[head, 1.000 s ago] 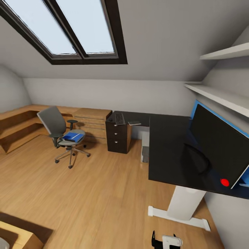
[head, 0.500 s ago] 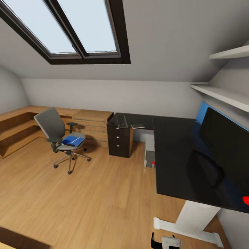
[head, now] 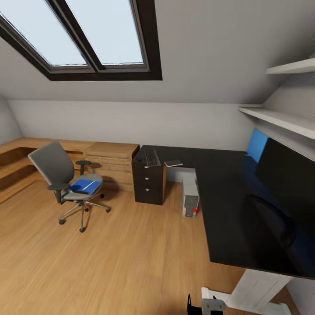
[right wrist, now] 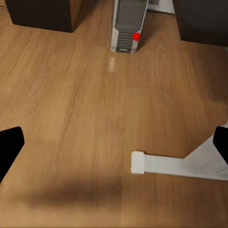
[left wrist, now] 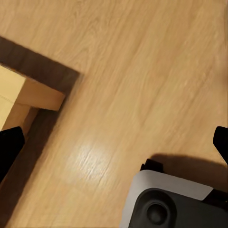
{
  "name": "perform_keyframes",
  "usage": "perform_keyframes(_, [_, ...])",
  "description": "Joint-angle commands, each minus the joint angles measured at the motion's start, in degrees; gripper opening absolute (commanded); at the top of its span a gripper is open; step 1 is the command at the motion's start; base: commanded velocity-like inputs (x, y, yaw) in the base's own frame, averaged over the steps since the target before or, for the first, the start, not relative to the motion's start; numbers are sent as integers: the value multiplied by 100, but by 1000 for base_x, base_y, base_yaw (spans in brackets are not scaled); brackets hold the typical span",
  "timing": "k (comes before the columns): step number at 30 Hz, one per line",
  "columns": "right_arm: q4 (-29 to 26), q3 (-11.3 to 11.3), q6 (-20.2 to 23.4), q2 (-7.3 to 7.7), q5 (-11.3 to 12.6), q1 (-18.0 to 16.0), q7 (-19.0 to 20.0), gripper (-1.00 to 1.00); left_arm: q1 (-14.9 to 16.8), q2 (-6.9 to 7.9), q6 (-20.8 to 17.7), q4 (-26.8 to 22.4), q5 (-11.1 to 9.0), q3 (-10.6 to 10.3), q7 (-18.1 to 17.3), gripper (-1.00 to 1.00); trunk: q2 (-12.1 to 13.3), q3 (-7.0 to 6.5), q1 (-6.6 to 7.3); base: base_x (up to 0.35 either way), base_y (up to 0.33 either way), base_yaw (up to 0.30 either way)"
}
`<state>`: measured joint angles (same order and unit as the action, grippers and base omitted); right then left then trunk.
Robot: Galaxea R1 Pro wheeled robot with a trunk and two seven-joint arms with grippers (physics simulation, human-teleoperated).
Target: In the bedroom, organize the workspace by keeping the computer under the desk, ensuring the monitor is on the desk, placing the keyboard on the desk next to the monitor, placing the mouse on the desk next to the keyboard, moving the folder from the swivel chair onto the desk next to the mouse, stacking the notebook on top of the folder with the pen on top of the notebook, and positioning the swivel chair next to the desk.
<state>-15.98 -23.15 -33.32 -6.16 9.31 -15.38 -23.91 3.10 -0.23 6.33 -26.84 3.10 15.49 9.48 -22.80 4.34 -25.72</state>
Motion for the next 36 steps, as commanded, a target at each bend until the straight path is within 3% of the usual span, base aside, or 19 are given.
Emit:
perform_keyframes(1, [10,-49,-25,1,55,-8,-12,100,5,-3,18,4,33,16,10,100,-11,12,-6,297,230,-255])
perform_keyframes(13, [173,-105,-24,-31,19,-8,25,100,0,-3,29,0,33,16,6,100,-11,22,-6,210,149,-107])
perform_keyframes(18, [221,-425,-20,-41,-64,-8,332,100,1,-2,35,-4,17,13,-6,100,-11,22,-6,75,50,-5])
perform_keyframes(22, [223,-501,-24,-41,-37,-8,351,100,1,3,29,1,19,15,-6,100,-11,22,-6,250,179,0])
perform_keyframes(36, [226,-510,-33,-43,-36,-8,352,100,2,-3,15,4,22,16,9,100,-11,10,-6,304,152,-31])
